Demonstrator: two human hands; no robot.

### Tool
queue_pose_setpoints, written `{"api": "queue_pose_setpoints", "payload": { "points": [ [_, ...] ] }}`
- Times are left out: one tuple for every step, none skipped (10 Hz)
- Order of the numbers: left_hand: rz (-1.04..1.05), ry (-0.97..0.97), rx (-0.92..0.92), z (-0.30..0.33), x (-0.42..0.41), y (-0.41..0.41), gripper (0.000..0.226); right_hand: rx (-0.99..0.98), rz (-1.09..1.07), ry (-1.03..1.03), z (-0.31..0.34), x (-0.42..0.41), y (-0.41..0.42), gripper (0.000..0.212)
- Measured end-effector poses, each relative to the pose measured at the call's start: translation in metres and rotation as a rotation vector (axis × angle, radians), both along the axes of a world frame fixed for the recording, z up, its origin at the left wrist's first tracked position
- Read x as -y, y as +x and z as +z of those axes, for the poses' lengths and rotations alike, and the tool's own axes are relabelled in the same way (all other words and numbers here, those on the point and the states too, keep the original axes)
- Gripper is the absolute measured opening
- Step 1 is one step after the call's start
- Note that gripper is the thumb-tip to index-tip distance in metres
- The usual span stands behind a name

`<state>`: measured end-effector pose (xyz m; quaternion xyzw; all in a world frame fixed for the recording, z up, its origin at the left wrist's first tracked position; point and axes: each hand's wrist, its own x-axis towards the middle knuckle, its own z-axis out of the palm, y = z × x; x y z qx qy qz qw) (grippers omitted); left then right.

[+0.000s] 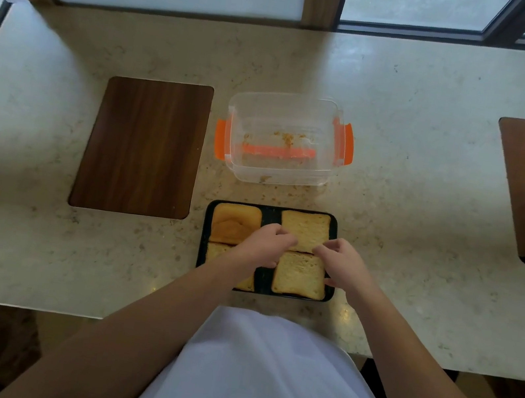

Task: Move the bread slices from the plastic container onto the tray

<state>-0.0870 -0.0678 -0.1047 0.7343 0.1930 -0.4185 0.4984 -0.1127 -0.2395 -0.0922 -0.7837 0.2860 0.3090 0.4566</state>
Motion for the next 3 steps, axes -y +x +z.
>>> {"api": "queue_pose_setpoints", "payload": {
  "points": [
    [-0.001, -0.018, -0.016, 0.003, -0.003, 0.0, 0.023, -0.009, 0.023, -0.016, 0.0, -0.001, 0.0, 0.048],
    [-0.001, -0.006, -0.004, 0.004, -0.006, -0.003, 0.022, 0.002, 0.068, -0.066, -0.003, -0.002, 0.0, 0.049],
    [-0.029, 0.047, 0.084, 0.004, -0.01, -0.007, 0.012, 0.043, 0.164, -0.178, -0.003, -0.012, 0.006, 0.054]
  ]
}}
